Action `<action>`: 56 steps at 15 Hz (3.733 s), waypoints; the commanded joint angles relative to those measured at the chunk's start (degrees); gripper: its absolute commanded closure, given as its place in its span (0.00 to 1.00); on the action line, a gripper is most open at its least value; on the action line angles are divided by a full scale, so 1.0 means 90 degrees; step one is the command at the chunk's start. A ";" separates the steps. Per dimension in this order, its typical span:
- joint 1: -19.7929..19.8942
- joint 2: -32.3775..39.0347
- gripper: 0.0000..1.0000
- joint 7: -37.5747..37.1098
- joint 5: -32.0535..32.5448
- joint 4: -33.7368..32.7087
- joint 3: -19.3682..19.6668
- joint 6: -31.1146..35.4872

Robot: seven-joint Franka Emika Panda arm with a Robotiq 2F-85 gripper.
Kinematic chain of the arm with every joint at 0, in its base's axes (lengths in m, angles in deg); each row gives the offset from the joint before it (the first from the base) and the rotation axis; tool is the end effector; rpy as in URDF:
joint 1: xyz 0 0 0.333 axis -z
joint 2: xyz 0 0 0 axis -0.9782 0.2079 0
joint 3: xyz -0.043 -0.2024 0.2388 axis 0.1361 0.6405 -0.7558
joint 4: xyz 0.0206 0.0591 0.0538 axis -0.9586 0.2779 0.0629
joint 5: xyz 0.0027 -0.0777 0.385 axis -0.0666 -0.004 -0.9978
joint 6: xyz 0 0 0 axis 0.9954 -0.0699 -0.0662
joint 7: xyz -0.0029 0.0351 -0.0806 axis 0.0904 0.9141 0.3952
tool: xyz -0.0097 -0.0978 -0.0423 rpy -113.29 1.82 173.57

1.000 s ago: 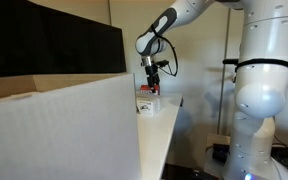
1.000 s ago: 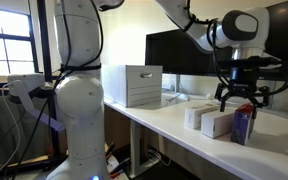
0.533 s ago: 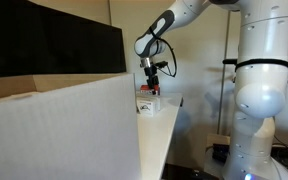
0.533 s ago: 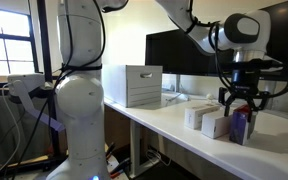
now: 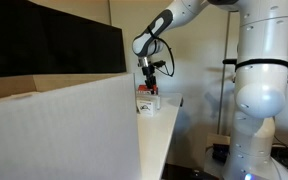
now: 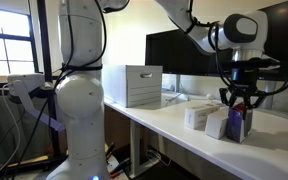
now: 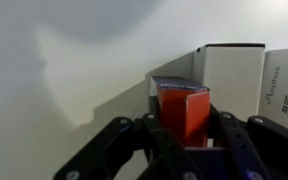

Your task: Pick up the red-blue box and put it in the bigger box

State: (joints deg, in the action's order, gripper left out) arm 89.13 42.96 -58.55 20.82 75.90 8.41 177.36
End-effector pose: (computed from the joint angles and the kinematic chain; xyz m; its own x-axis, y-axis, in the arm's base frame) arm 0.4838 -0.2365 0.4072 0.9776 0.0629 -0.2011 0.0762 -0.9953 0.0592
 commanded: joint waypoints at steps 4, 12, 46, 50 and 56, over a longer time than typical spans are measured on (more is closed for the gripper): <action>0.0078 -0.0093 0.84 -0.0075 0.0036 0.0056 -0.0066 0.0039; 0.0015 -0.0767 0.84 -0.0609 0.0064 0.0307 -0.0110 -0.0223; -0.1889 -0.2293 0.84 -0.3470 -0.0713 -0.1309 -0.2513 -0.3111; -0.2049 -0.1830 0.84 -0.3429 -0.0785 -0.2178 -0.2707 -0.3616; -0.2304 -0.0821 0.84 -0.3360 -0.0626 -0.3663 -0.2993 -0.4021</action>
State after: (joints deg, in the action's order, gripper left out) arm 69.40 29.94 -88.99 14.72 50.88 -17.51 144.59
